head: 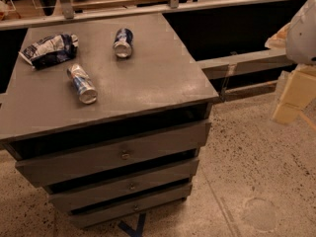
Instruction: Place redbull can upright
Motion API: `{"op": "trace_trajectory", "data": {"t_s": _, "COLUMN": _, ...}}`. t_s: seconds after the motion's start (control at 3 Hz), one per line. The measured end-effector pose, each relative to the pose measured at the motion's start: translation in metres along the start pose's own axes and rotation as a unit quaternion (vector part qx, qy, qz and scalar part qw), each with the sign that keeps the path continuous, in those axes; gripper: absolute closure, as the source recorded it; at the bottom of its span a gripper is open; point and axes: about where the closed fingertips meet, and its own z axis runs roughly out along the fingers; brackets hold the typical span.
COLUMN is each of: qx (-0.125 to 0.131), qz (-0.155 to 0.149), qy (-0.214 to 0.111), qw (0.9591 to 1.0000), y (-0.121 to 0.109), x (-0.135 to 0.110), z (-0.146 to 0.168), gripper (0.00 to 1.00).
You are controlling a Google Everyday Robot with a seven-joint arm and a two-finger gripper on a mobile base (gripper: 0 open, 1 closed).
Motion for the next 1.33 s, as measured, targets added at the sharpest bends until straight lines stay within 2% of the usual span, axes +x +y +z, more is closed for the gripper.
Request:
{"op": "trace_trajectory", "data": {"t_s": 0.33, "qx": 0.002, "qz": 0.0, "qy": -0.001, "qw": 1.0, "y": 0.0, "x": -0.001, "z": -0.001, "gripper": 0.0}}
{"op": "trace_trajectory", "data": {"t_s": 0.67, "qx": 0.003, "qz": 0.016, "qy": -0.016, "qw": 0.9997, "y": -0.008, "x": -0.008, "z": -0.001, "gripper": 0.0}}
{"op": "trace_trajectory", "data": {"t_s": 1.0, "qx": 0.005, "qz": 0.052, "qy": -0.062, "qw": 0.9967, "y": -0.035, "x": -0.042, "z": 0.003, "gripper": 0.0}}
{"op": "trace_trajectory", "data": {"t_s": 1.33, "qx": -0.005, "qz": 0.084, "qy": -0.098, "qw": 0.9916, "y": -0.055, "x": -0.077, "z": 0.007, "gripper": 0.0}}
